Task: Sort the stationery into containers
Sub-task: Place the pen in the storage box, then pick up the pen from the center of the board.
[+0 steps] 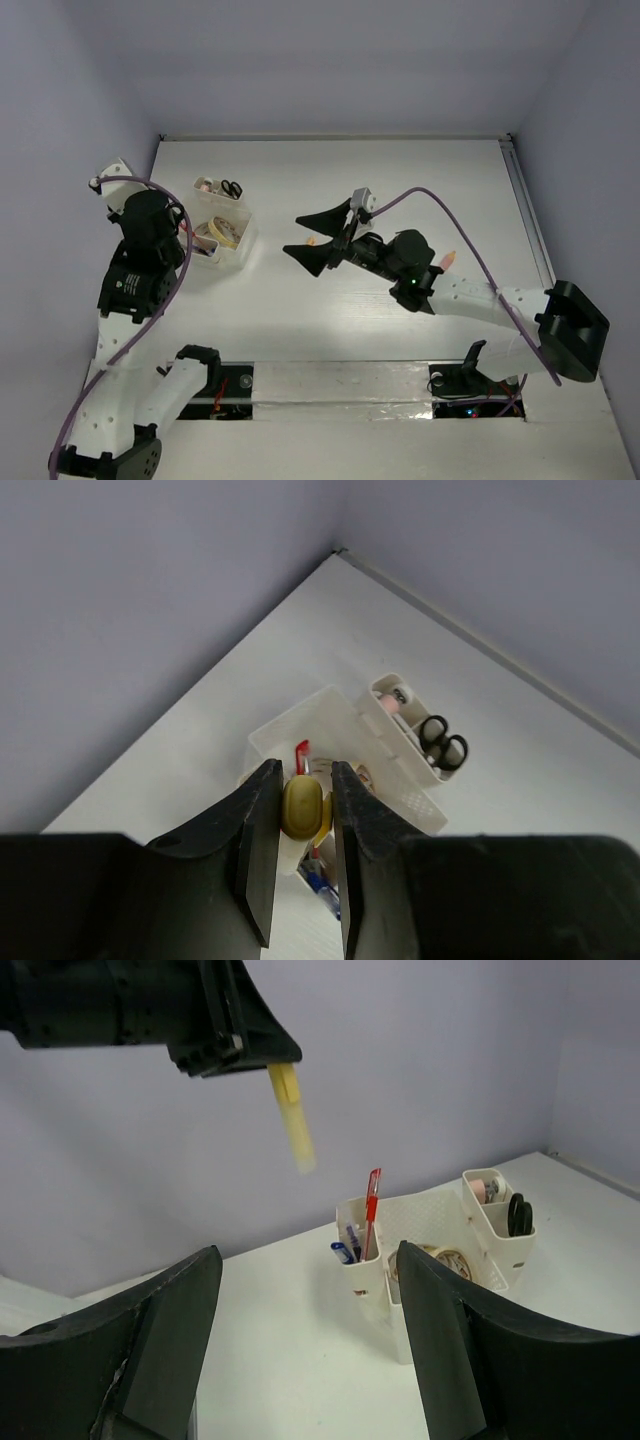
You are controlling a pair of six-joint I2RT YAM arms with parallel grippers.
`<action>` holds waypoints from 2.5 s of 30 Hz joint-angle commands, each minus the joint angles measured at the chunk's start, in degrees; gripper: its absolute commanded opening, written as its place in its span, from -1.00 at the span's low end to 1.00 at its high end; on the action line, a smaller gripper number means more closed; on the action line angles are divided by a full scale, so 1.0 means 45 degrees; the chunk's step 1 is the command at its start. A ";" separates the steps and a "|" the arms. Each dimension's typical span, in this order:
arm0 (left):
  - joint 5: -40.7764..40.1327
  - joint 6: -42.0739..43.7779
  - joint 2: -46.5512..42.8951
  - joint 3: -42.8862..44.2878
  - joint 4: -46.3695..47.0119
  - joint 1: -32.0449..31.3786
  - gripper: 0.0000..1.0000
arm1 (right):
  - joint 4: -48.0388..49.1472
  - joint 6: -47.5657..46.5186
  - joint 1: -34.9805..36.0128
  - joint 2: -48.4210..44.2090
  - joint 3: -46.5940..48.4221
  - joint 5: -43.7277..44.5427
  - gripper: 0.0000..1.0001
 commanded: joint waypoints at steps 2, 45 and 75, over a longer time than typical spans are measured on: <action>0.0030 0.0314 0.0496 -0.0561 0.1054 0.1405 -1.00 | 0.0216 -0.0241 -0.0062 -0.0926 -0.0240 0.0336 0.53; 0.3336 0.0294 0.2157 -0.3844 0.5293 0.4025 0.61 | -0.1600 -0.0983 -0.0178 -0.2138 -0.0164 0.1800 0.61; 1.6168 -0.0527 -0.4521 -0.7183 0.7892 -0.0132 0.98 | -1.5271 0.4817 -0.7927 -0.2041 -0.1022 0.8973 0.52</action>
